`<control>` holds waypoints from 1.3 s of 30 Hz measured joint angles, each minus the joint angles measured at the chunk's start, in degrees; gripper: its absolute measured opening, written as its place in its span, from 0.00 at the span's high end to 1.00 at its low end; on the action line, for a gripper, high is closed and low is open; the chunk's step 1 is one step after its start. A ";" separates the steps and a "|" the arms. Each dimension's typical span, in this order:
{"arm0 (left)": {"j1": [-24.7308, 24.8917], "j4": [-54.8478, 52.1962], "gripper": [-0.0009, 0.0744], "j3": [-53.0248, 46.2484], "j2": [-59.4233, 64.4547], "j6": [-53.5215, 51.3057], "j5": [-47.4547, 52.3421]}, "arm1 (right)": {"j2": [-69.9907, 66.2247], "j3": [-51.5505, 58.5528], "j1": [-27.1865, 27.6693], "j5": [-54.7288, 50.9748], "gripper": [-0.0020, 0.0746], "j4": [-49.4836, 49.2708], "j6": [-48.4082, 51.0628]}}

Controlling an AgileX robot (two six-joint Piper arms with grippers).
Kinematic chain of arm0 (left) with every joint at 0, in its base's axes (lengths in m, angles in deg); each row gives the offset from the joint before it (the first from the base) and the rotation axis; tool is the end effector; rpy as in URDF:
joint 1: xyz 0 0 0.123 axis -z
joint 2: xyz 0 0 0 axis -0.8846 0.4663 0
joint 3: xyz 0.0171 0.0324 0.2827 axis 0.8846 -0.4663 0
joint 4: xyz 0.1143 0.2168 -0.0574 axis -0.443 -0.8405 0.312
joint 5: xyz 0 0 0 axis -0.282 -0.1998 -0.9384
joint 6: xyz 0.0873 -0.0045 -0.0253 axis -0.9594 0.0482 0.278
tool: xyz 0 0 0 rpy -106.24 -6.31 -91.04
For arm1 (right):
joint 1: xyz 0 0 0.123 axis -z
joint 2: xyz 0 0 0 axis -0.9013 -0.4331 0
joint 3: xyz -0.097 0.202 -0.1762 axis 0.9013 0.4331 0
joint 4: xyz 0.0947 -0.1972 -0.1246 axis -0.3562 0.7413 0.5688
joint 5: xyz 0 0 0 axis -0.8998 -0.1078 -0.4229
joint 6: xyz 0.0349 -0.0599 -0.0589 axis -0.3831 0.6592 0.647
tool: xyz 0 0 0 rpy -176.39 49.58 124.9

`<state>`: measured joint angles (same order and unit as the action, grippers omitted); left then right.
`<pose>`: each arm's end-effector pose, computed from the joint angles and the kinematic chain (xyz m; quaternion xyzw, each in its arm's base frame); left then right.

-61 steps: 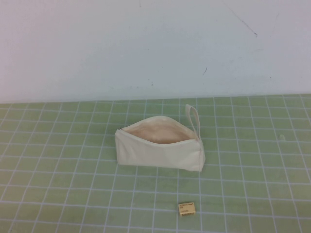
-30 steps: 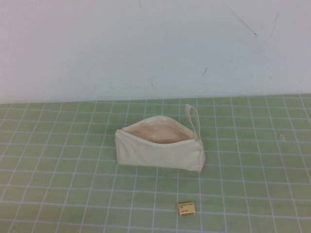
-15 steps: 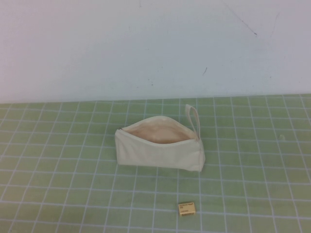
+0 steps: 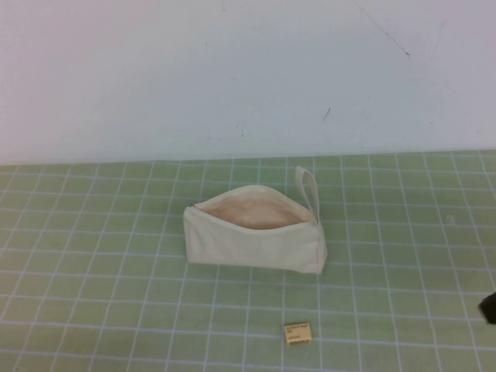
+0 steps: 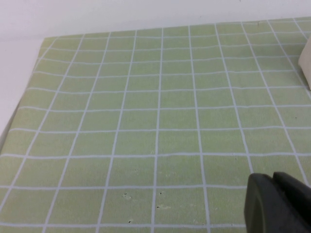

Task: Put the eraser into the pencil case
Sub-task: Pick up the eraser from the table

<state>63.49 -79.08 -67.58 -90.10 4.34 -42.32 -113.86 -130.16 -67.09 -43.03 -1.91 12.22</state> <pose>0.0534 -0.0022 0.1760 0.0096 0.7944 -0.0133 0.6071 0.2098 0.0478 0.2671 -0.2862 0.9078 0.1552 0.2645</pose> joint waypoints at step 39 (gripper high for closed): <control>0.00 0.00 0.99 0.00 0.00 0.00 0.00 | -46.65 -34.41 -38.42 4.67 0.37 24.49 9.47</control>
<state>63.49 -79.08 -67.58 -90.10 4.34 -42.32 -160.51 -164.57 -105.51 -38.36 22.58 21.70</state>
